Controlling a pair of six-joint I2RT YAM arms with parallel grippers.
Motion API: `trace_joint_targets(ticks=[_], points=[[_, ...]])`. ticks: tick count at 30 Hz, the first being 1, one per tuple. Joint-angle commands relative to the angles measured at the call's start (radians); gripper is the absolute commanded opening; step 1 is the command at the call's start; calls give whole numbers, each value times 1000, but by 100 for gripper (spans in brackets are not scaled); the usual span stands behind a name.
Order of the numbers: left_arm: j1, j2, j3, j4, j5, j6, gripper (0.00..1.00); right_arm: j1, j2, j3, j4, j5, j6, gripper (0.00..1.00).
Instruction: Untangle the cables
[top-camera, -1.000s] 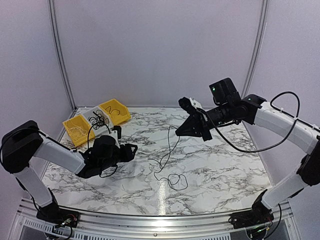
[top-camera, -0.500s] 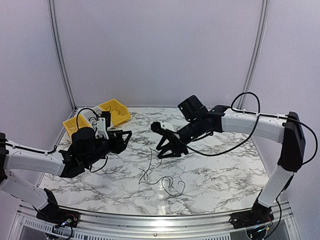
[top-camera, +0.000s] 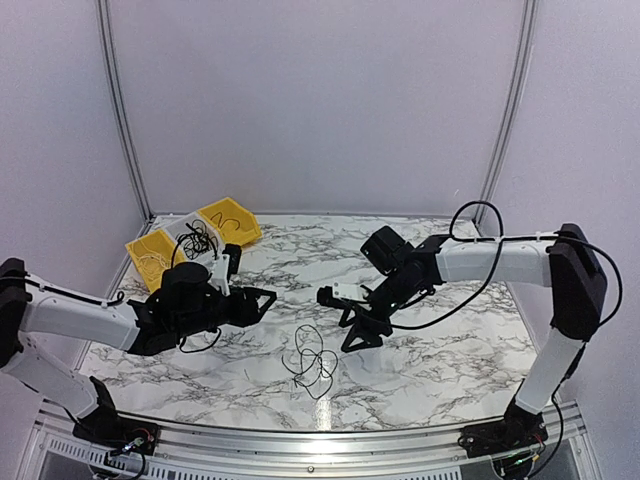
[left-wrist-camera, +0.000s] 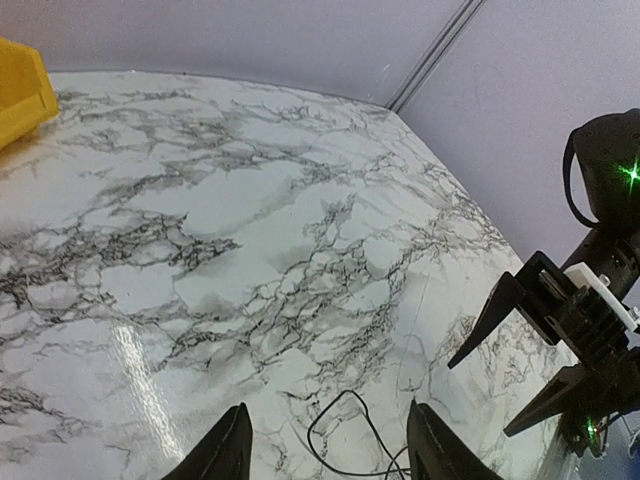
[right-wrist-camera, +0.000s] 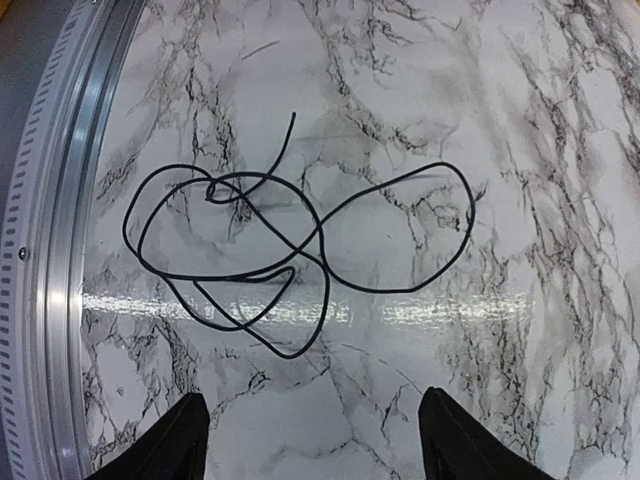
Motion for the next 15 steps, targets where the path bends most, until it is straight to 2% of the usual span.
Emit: trace_joint_targets(ticks=[1, 9, 15], points=[[-11, 75, 20, -53, 140, -107, 55, 21, 41, 33, -35, -58, -12, 73], [-41, 272, 92, -53, 298, -197, 54, 66, 101, 49, -36, -26, -3, 73], [-45, 356, 144, -54, 229, -220, 51, 66, 92, 45, -22, 2, 1, 73]])
